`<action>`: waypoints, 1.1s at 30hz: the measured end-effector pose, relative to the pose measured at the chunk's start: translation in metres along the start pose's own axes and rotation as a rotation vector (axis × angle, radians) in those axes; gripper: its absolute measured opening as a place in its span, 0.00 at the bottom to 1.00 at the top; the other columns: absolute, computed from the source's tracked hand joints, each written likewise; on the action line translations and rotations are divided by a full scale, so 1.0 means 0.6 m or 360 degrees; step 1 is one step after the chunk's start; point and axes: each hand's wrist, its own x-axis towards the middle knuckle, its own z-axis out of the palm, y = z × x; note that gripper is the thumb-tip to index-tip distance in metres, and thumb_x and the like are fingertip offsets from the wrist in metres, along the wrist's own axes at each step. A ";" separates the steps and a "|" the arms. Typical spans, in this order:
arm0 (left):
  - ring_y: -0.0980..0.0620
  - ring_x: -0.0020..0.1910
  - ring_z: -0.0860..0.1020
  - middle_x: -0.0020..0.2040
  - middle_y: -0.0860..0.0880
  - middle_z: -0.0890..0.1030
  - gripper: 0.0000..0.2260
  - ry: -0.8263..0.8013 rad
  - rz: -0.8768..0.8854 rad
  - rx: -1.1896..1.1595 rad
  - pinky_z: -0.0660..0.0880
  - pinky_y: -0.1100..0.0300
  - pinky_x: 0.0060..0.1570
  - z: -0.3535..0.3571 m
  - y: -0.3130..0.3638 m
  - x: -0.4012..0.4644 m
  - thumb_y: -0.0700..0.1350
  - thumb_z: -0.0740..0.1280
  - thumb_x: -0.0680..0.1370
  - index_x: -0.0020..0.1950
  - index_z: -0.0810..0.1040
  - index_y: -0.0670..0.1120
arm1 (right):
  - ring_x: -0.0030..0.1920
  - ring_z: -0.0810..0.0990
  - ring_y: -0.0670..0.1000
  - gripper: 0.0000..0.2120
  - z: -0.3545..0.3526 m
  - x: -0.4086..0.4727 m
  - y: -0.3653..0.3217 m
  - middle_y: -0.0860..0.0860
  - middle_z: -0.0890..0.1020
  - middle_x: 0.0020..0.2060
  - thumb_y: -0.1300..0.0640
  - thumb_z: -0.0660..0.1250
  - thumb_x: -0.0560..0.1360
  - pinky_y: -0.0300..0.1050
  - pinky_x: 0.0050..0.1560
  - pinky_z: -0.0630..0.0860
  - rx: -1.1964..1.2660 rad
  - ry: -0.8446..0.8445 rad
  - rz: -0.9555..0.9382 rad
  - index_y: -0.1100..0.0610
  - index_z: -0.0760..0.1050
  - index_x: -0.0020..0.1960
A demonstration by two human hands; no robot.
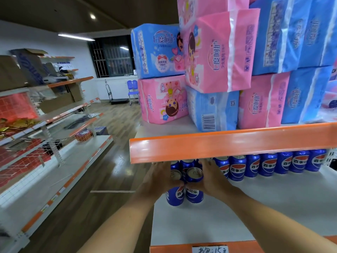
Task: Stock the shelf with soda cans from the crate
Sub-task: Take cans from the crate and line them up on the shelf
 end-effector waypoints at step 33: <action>0.57 0.38 0.80 0.48 0.51 0.84 0.14 -0.0320 -0.0608 -0.0284 0.69 0.74 0.27 -0.004 -0.021 0.013 0.48 0.81 0.69 0.49 0.80 0.46 | 0.37 0.79 0.47 0.20 -0.016 0.019 -0.010 0.48 0.79 0.35 0.48 0.81 0.62 0.39 0.34 0.70 0.0141 -0.0155 0.0271 0.54 0.73 0.43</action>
